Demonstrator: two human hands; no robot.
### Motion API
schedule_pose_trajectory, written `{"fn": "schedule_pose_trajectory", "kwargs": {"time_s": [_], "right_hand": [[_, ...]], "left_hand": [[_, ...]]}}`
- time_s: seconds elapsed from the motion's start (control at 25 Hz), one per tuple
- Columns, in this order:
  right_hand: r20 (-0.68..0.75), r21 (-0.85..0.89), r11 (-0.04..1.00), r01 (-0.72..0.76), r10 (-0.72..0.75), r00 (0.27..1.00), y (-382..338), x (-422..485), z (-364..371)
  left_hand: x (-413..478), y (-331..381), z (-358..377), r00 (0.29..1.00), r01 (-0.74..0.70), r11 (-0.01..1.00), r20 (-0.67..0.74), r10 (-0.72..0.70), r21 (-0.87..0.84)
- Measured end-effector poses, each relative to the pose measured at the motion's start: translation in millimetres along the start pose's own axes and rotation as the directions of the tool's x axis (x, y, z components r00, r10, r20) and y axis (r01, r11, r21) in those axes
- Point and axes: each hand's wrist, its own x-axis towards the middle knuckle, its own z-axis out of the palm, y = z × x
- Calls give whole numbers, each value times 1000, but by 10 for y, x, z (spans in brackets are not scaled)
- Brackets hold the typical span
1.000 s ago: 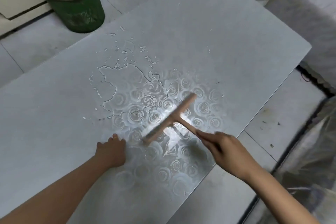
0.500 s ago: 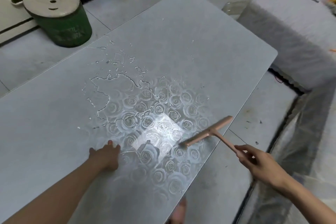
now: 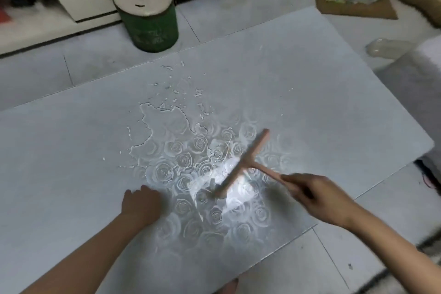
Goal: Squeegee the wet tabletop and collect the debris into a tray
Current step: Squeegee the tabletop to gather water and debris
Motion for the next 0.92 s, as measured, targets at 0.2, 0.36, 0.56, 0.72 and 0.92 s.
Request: {"fn": "schedule_pose_trajectory", "kwargs": {"time_s": [0.2,0.36,0.56,0.72,0.92], "right_hand": [[120,-184,981,-59,82,989,375,-340,-110],[68,-70,997,40,-35,997,-394,499,352],[39,69,998,-5,2,999,68,500,-219],[50,-61,965,-254,257,965,1121,0,-893],[179,-121,989,85,-63,982,687,859,-545]], "left_hand": [[-170,131,157,988,-11,987,-154,-14,-162],[-256,231,146,985,-22,934,-170,-42,-357],[-183,452,-39,957,-109,938,-292,8,-330],[-77,818,-192,926,-235,919,-361,112,-318],[51,1116,-448,941,-277,910,-280,192,-308]]}}
